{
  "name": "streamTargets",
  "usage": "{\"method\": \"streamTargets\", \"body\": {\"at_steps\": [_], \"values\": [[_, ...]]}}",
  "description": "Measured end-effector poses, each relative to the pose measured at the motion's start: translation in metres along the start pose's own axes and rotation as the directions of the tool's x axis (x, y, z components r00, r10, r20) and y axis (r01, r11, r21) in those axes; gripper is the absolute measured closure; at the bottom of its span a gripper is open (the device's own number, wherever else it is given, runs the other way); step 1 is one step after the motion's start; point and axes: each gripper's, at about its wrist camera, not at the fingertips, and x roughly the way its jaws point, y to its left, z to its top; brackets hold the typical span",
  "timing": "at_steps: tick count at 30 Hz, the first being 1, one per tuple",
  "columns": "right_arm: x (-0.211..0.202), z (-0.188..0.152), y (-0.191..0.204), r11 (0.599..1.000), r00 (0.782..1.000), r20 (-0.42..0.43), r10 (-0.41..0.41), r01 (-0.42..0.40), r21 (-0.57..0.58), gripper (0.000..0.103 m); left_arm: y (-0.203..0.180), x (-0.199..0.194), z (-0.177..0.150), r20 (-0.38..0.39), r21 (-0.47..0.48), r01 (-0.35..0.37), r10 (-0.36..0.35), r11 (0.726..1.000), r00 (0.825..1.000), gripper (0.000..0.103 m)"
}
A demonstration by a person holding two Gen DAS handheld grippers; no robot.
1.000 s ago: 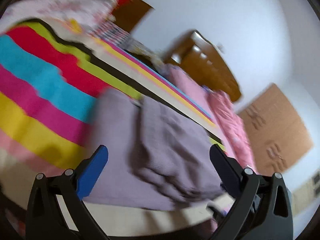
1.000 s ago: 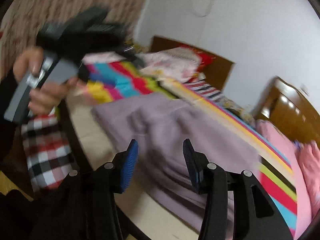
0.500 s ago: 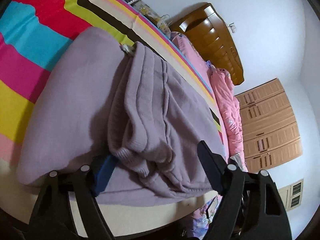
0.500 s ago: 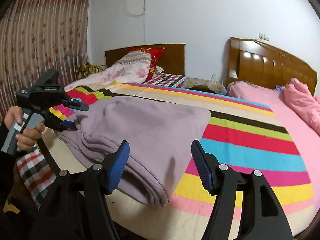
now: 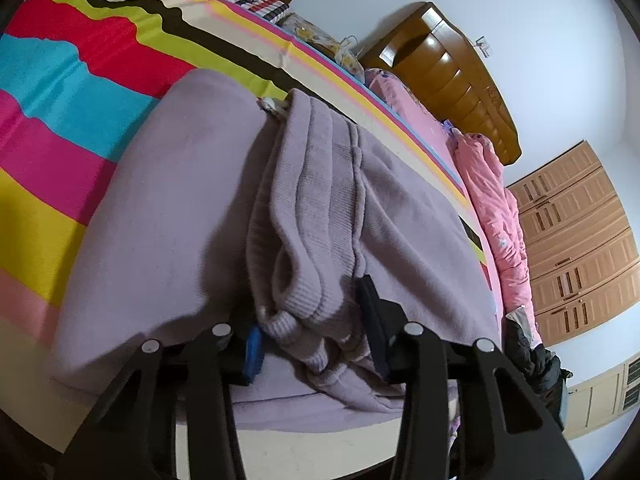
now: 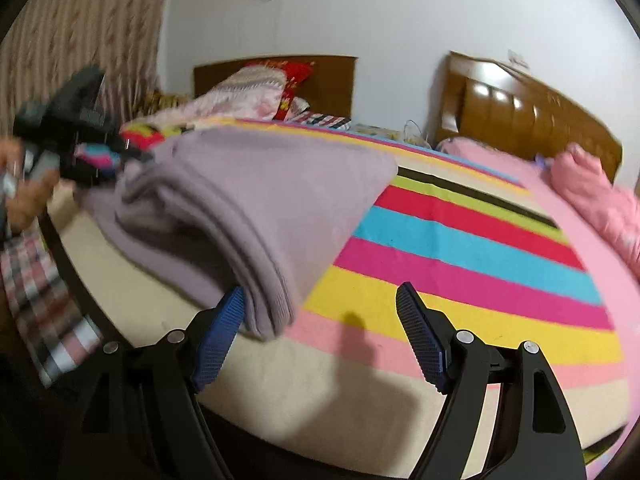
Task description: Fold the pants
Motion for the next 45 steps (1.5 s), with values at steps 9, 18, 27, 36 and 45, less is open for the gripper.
{"method": "streamTargets", "body": {"at_steps": [9, 18, 27, 36, 45], "values": [[0.022, 0.003, 0.024, 0.988, 0.988, -0.056, -0.146, 0.144, -0.048, 0.024, -0.067, -0.037, 0.002, 0.157, 0.222, -0.094, 0.06, 0.97, 0.986, 0.084], [0.025, 0.003, 0.037, 0.972, 0.977, -0.033, -0.208, 0.203, -0.122, 0.02, 0.024, -0.1, 0.01, 0.227, 0.065, -0.043, 0.027, 0.997, 0.973, 0.084], [0.026, 0.003, 0.028, 0.979, 0.983, -0.047, -0.179, 0.173, -0.111, 0.017, 0.08, -0.073, -0.019, 0.22, -0.052, -0.036, 0.047, 0.998, 0.974, 0.083], [0.004, 0.008, 0.026, 0.977, 0.997, -0.061, -0.055, 0.041, -0.208, 0.017, 0.057, -0.096, -0.033, 0.273, -0.112, -0.195, 0.218, 0.974, 0.937, 0.042], [-0.011, 0.047, 0.061, 0.954, 0.96, 0.048, 0.276, -0.268, -0.137, 0.019, -0.069, -0.098, -0.032, 0.473, 0.263, -0.435, 0.277, 0.861, 0.836, 0.016]]}}
